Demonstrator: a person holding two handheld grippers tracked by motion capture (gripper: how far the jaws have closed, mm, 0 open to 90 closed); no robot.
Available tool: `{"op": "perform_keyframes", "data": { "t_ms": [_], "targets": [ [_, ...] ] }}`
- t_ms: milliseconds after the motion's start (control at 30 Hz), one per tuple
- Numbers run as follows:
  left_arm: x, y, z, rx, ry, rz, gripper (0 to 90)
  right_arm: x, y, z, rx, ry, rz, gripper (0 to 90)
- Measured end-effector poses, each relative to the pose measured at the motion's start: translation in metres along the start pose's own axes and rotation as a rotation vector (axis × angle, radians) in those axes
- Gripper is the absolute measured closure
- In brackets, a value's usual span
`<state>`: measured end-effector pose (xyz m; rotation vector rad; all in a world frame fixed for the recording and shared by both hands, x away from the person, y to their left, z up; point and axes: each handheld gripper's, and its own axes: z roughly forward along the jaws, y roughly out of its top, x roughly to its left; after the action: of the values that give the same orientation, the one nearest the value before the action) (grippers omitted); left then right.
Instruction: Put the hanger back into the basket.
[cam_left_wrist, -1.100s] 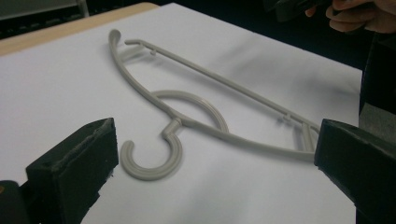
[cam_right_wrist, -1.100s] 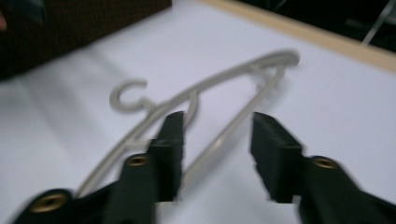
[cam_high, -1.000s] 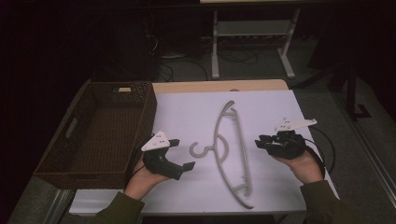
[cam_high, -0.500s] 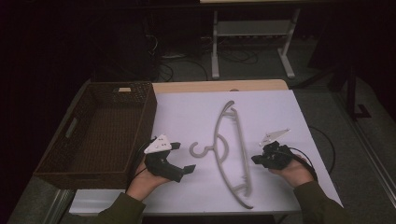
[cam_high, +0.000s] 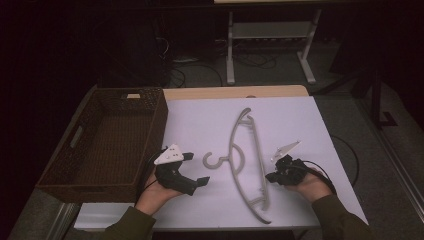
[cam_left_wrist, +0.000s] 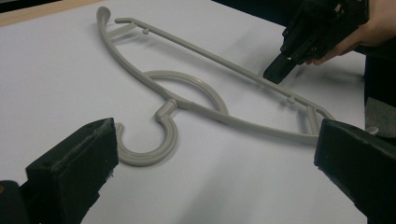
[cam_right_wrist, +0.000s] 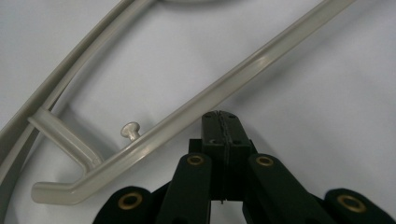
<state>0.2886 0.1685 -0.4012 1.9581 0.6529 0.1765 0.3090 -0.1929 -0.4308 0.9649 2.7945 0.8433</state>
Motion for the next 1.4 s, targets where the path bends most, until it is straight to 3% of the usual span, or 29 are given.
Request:
{"op": "perform_keyframes", "data": {
  "t_ms": [167,500,733,867,1200,1400],
  "targets": [
    [0.000,0.000,0.000,-0.004,-0.001,-0.003,0.0,0.002,0.002,0.003,0.007,0.007,0.000,89.6],
    [0.000,0.001,0.000,-0.004,0.001,-0.007,0.0,0.014,0.023,0.018,-0.020,0.075,-0.032,89.6],
    [0.001,0.000,-0.003,-0.009,0.011,-0.010,0.0,0.024,0.049,0.039,-0.031,0.106,-0.075,89.7],
    [0.001,0.000,-0.005,-0.011,0.018,-0.014,0.0,0.029,0.063,0.050,-0.046,0.106,-0.134,89.7],
    [0.003,-0.001,-0.008,-0.013,0.023,-0.019,0.0,0.045,0.104,0.075,-0.080,0.133,-0.175,89.7],
    [0.004,-0.002,-0.009,-0.013,0.025,-0.023,0.0,0.040,0.108,0.064,-0.118,0.122,-0.151,89.7]
  ]
}}
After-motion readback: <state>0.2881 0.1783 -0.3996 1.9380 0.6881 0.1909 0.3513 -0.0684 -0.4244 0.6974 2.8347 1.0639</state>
